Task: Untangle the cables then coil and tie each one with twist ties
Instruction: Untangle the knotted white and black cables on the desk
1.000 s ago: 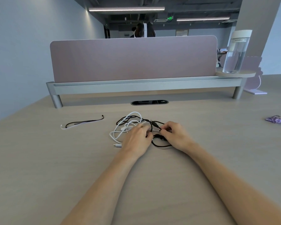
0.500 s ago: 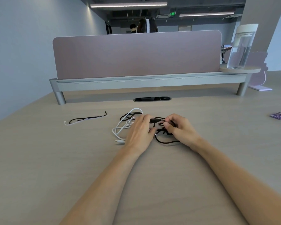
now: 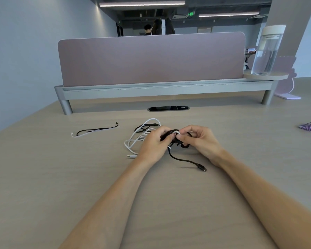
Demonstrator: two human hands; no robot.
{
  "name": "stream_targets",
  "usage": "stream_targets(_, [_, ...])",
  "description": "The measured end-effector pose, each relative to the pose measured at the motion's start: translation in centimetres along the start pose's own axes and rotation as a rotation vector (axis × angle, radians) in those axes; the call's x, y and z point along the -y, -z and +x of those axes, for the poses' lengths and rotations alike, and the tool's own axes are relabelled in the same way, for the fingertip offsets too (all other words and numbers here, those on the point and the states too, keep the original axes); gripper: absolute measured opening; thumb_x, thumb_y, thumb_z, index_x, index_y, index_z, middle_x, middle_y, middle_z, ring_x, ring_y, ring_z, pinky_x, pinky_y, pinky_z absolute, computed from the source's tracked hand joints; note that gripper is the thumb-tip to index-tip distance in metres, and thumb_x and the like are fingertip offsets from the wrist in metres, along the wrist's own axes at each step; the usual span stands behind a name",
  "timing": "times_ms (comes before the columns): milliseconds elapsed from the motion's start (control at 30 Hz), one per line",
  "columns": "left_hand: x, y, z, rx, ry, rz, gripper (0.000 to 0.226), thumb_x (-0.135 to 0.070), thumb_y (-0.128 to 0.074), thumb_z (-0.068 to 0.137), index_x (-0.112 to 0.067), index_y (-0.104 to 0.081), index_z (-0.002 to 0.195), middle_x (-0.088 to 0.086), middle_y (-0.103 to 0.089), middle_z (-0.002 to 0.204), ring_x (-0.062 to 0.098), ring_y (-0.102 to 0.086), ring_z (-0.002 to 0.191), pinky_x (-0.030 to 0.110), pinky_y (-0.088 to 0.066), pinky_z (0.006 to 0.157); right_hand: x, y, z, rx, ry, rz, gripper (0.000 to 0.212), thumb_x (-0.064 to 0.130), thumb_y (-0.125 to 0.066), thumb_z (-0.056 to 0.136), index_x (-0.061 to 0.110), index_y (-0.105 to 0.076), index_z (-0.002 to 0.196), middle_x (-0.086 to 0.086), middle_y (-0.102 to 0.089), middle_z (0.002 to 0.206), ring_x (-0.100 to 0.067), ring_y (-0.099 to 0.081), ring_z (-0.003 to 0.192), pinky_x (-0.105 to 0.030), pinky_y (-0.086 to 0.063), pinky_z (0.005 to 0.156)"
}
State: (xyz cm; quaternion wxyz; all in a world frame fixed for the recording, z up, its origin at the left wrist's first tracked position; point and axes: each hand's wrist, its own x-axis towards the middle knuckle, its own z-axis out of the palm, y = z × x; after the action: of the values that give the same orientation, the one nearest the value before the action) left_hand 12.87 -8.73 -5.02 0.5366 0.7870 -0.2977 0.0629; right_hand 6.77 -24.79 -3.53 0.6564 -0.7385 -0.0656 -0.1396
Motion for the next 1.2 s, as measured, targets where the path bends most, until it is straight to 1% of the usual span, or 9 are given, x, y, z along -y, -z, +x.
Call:
stream_targets(100, [0.0, -0.1, -0.1, -0.011, -0.002, 0.027, 0.008, -0.035, -0.059, 0.089, -0.029, -0.065, 0.090, -0.014, -0.071, 0.090, 0.010, -0.066, 0.091, 0.046, -0.052, 0.084, -0.2, -0.2, 0.0, -0.031, 0.020, -0.068, 0.011, -0.001, -0.071, 0.082, -0.001, -0.065, 0.091, -0.016, -0.070, 0.078, -0.013, -0.061, 0.063, -0.020, -0.051, 0.060])
stream_targets(233, [-0.1, -0.1, -0.1, -0.054, -0.004, 0.068, 0.018, -0.044, -0.053, 0.087, -0.028, -0.060, 0.088, -0.011, -0.071, 0.086, 0.016, -0.065, 0.088, 0.049, -0.051, 0.080, -0.6, -0.3, 0.2, -0.073, 0.104, -0.170, 0.004, 0.007, -0.071, 0.084, 0.009, -0.068, 0.086, -0.024, -0.067, 0.082, -0.013, -0.058, 0.064, -0.024, -0.048, 0.062])
stream_targets(433, [-0.7, -0.1, -0.5, -0.037, -0.042, 0.206, 0.015, -0.036, -0.050, 0.096, -0.024, -0.053, 0.087, -0.005, -0.066, 0.077, 0.019, -0.059, 0.077, 0.046, -0.050, 0.074, -0.6, -0.5, -0.1, -0.200, 0.184, -0.484, 0.008, 0.021, -0.067, 0.087, 0.025, -0.066, 0.080, 0.009, -0.066, 0.069, -0.008, -0.060, 0.067, -0.023, -0.048, 0.062])
stream_targets(567, [-0.8, -0.3, -0.5, -0.059, -0.034, 0.355, 0.017, -0.036, -0.046, 0.097, -0.021, -0.052, 0.090, -0.005, -0.061, 0.075, 0.023, -0.055, 0.075, 0.042, -0.049, 0.071, -0.8, -0.9, -0.2, -0.194, 0.217, -0.817, 0.009, 0.030, -0.057, 0.091, 0.025, -0.064, 0.090, 0.011, -0.068, 0.078, -0.015, -0.057, 0.070, -0.035, -0.049, 0.065])
stream_targets(733, [-0.1, 0.0, 0.0, -0.017, 0.019, 0.065, 0.009, -0.026, -0.051, 0.097, -0.023, -0.053, 0.089, -0.013, -0.063, 0.076, 0.006, -0.054, 0.071, 0.032, -0.041, 0.071, -0.8, -0.8, 0.0, -0.197, 0.240, -0.709, 0.004, 0.027, -0.058, 0.090, 0.030, -0.057, 0.087, 0.013, -0.062, 0.078, -0.008, -0.055, 0.070, -0.032, -0.046, 0.063])
stream_targets(800, [0.1, 0.1, 0.1, 0.007, 0.009, 0.063, 0.010, -0.022, -0.047, 0.099, -0.023, -0.053, 0.090, -0.013, -0.061, 0.079, 0.009, -0.056, 0.076, 0.035, -0.043, 0.076, -0.8, -0.7, -0.1, -0.174, 0.311, -0.666, 0.012, 0.019, -0.058, 0.088, 0.030, -0.054, 0.084, 0.014, -0.058, 0.083, -0.010, -0.056, 0.075, -0.035, -0.048, 0.064])
stream_targets(900, [0.3, 0.1, 0.2, 0.020, -0.010, 0.103, 0.014, -0.020, -0.042, 0.100, -0.022, -0.056, 0.095, -0.014, -0.060, 0.084, 0.017, -0.058, 0.089, 0.043, -0.047, 0.088, -1.1, -0.9, -0.1, -0.197, 0.414, -0.721, 0.018, 0.011, -0.061, 0.087, 0.028, -0.065, 0.085, 0.016, -0.057, 0.091, -0.007, -0.056, 0.075, -0.036, -0.048, 0.063])
stream_targets(1067, [0.4, 0.0, 0.4, 0.026, -0.001, 0.047, 0.018, -0.019, -0.043, 0.100, -0.027, -0.056, 0.090, -0.011, -0.059, 0.084, 0.018, -0.056, 0.087, 0.043, -0.045, 0.086, -1.2, -1.2, 0.1, -0.270, 0.479, -0.748, 0.017, 0.008, -0.066, 0.081, 0.021, -0.075, 0.087, 0.007, -0.069, 0.091, -0.014, -0.062, 0.072, -0.037, -0.052, 0.063])
stream_targets(1200, [0.4, 0.1, 0.3, 0.008, -0.019, -0.048, 0.024, -0.014, -0.042, 0.100, -0.027, -0.060, 0.091, -0.004, -0.067, 0.092, 0.019, -0.060, 0.092, 0.039, -0.046, 0.086, -1.1, -1.5, 0.1, -0.273, 0.431, -0.712, 0.011, 0.021, -0.071, 0.081, 0.026, -0.076, 0.090, 0.012, -0.073, 0.094, -0.006, -0.066, 0.076, -0.031, -0.053, 0.063])
